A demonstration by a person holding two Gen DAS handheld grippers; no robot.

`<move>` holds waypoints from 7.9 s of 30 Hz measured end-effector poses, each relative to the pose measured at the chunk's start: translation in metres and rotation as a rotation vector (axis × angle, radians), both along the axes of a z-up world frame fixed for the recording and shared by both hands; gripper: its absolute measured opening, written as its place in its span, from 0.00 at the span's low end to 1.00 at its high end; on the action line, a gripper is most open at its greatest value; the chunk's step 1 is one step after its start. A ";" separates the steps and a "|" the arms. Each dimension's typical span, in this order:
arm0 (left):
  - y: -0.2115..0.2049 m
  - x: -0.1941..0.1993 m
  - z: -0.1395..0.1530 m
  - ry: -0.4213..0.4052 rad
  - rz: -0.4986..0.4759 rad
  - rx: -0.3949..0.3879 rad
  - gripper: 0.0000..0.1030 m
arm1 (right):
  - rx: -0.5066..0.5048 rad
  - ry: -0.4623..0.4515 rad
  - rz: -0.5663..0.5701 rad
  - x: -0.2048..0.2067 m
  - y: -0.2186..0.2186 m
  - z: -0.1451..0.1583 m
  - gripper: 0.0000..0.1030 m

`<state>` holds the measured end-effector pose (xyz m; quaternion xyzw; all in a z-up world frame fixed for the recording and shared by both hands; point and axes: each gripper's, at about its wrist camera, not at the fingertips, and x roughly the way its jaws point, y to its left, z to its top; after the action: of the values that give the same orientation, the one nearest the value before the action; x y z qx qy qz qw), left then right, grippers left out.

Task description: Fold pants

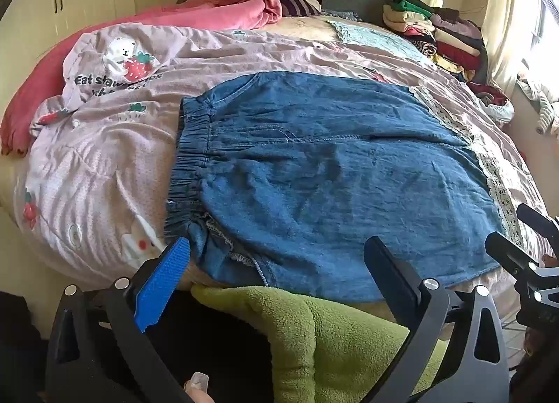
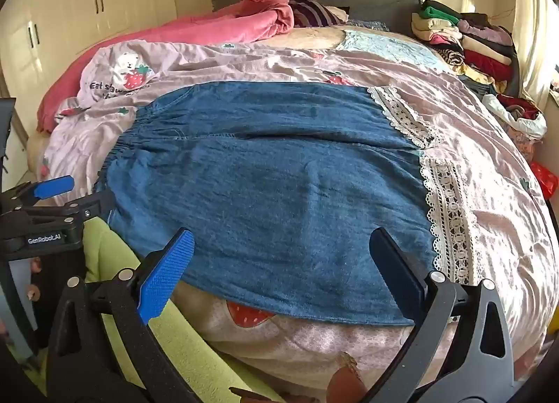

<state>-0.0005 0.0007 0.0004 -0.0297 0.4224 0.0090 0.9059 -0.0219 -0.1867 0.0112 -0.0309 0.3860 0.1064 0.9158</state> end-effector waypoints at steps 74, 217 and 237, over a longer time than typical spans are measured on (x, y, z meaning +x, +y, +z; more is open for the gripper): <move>0.034 0.021 0.008 -0.008 0.059 0.015 0.96 | -0.030 -0.023 0.039 0.038 0.020 0.009 0.92; -0.002 0.016 0.018 -0.036 -0.372 -0.124 0.69 | 0.098 0.062 0.173 0.119 -0.020 0.011 0.57; -0.098 0.063 -0.058 0.152 -0.503 -0.132 0.22 | -0.048 0.230 0.048 0.275 0.018 -0.042 0.66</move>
<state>0.0628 -0.0971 -0.0576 0.0180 0.4830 -0.2418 0.8413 0.2526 -0.1683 -0.0307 -0.0495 0.4899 0.1217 0.8618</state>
